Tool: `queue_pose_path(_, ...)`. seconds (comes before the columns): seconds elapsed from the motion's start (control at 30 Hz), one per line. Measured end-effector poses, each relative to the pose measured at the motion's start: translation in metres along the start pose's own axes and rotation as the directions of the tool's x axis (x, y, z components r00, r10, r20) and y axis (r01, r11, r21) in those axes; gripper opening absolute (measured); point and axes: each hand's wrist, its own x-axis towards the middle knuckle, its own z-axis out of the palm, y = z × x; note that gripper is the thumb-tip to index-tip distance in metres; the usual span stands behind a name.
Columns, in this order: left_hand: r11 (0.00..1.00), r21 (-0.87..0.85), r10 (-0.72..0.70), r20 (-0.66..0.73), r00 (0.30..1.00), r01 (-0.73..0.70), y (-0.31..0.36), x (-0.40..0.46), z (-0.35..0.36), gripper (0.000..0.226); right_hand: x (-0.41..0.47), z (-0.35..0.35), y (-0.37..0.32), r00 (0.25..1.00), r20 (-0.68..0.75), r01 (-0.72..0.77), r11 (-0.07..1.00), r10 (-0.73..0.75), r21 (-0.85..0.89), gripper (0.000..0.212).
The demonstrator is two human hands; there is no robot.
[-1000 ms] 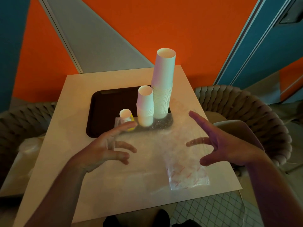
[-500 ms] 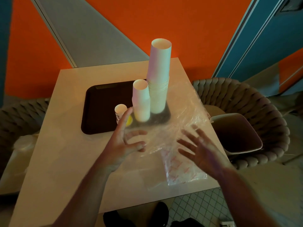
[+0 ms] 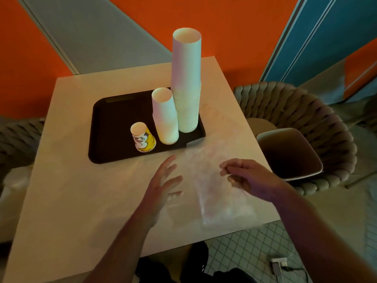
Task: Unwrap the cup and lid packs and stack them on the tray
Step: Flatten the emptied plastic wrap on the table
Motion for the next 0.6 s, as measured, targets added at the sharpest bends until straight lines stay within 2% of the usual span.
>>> queue_pose_path(0.07,1.0,0.017,-0.026,0.059,0.998,0.025,0.005,0.012,0.005,0.05,0.009,-0.01,-0.007,0.995,0.091,-0.042,0.995,0.05,-0.091,0.02)
queue_pose_path(0.17,0.999,0.019,-0.046,0.09,0.995,0.045,0.006,0.033,0.019,0.047,0.025,-0.016,-0.011,0.991,0.102,-0.066,0.98,0.086,-0.188,0.02)
queue_pose_path(0.23,0.997,0.07,-0.04,0.048,0.998,0.036,0.001,0.048,0.026,0.05,0.034,-0.02,-0.008,0.996,0.042,-0.07,0.976,0.08,-0.206,0.019)
queue_pose_path(0.37,0.936,0.353,0.002,-0.021,1.0,0.005,-0.007,0.071,0.032,0.057,0.042,-0.023,0.005,0.991,-0.132,-0.073,0.946,0.032,-0.317,0.02)
queue_pose_path(0.43,0.885,0.465,0.02,-0.013,1.0,-0.011,-0.01,0.078,0.033,0.06,0.045,-0.022,0.015,0.965,-0.258,-0.07,0.89,-0.055,-0.45,0.03)
queue_pose_path(0.5,0.851,0.524,0.042,-0.001,0.999,-0.035,-0.014,0.084,0.034,0.062,0.043,-0.019,0.024,0.879,-0.42,-0.084,0.795,-0.225,-0.601,0.041)
queue_pose_path(0.57,0.821,0.568,0.062,0.015,0.998,-0.059,-0.017,0.088,0.035,0.063,0.036,-0.01,0.031,0.802,-0.453,-0.085,0.676,-0.389,-0.732,0.048)
queue_pose_path(0.6,0.809,0.585,0.065,0.018,0.998,-0.063,-0.017,0.089,0.036,0.063,0.03,-0.002,0.035,0.797,-0.418,-0.061,0.629,-0.437,-0.775,0.05)
